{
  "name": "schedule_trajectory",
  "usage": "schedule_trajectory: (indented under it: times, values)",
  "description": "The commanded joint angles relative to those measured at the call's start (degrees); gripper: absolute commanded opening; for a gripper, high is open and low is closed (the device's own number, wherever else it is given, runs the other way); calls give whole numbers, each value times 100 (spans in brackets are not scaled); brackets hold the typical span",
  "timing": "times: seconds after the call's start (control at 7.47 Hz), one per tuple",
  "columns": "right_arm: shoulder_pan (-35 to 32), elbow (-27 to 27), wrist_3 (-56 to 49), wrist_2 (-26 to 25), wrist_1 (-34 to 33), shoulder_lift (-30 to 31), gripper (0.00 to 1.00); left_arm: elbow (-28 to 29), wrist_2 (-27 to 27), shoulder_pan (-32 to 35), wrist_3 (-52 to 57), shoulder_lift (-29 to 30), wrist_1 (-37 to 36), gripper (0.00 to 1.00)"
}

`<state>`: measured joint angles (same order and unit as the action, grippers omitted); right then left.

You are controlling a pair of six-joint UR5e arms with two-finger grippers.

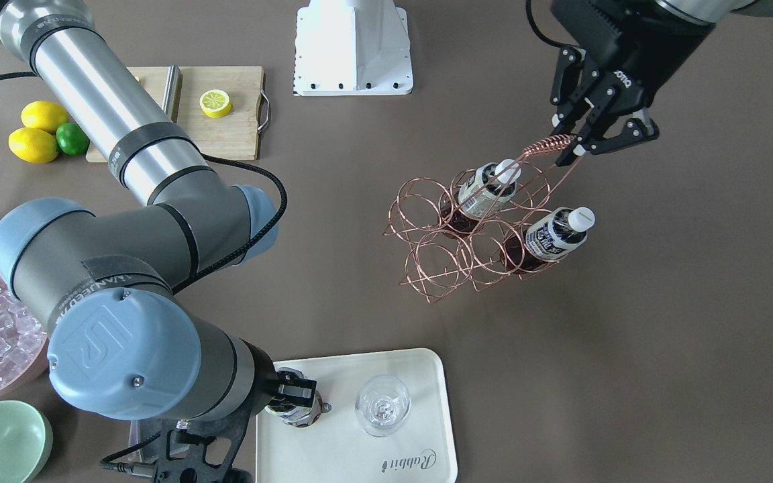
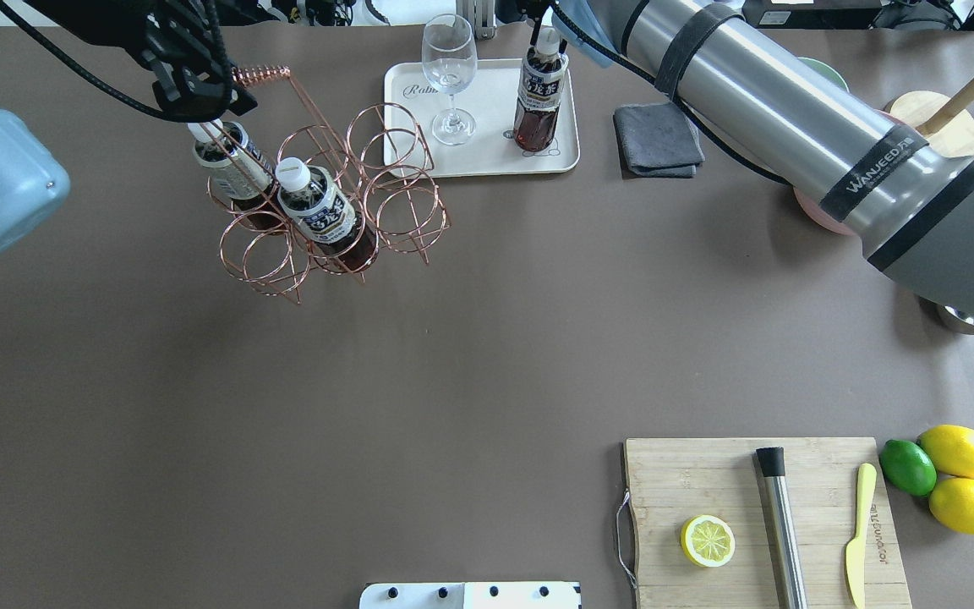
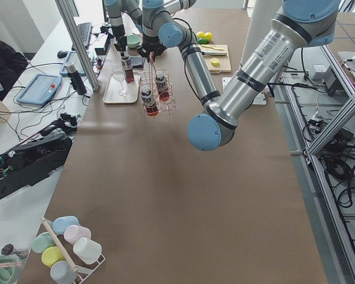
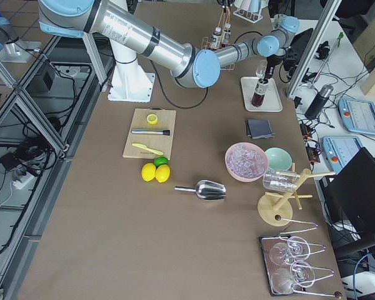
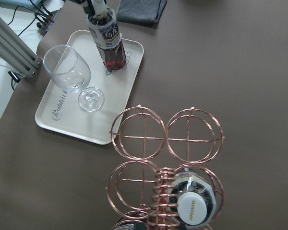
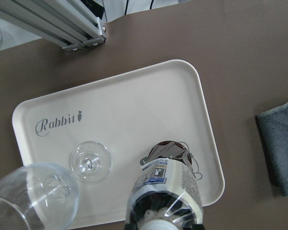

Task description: Take tea from basket to plate

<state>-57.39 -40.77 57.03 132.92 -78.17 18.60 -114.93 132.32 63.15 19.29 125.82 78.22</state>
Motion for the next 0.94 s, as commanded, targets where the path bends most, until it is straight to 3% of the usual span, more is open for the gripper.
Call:
schedule_trajectory:
  times: [0.0,0.27,0.54,0.67,0.8]
  values:
    - [9,-97,-16,5,-127,-67,100,14,65,898,836,-610,-35,0]
    - [35,-1383,-155,23,-1325,213,100,224,101,1435,1024,-761,-26,0]
    - [-17,-3279,-655,23,-2470,1282,100,627,66,1577,1198,-726,17,0]
    - [-157,-3923,-806,23,-2779,1696,100,899,75,1743,1739,-682,35,0]
    - [-184,-4835,-1007,-3,-3096,2509,100,1198,75,1806,2145,-560,70,0]
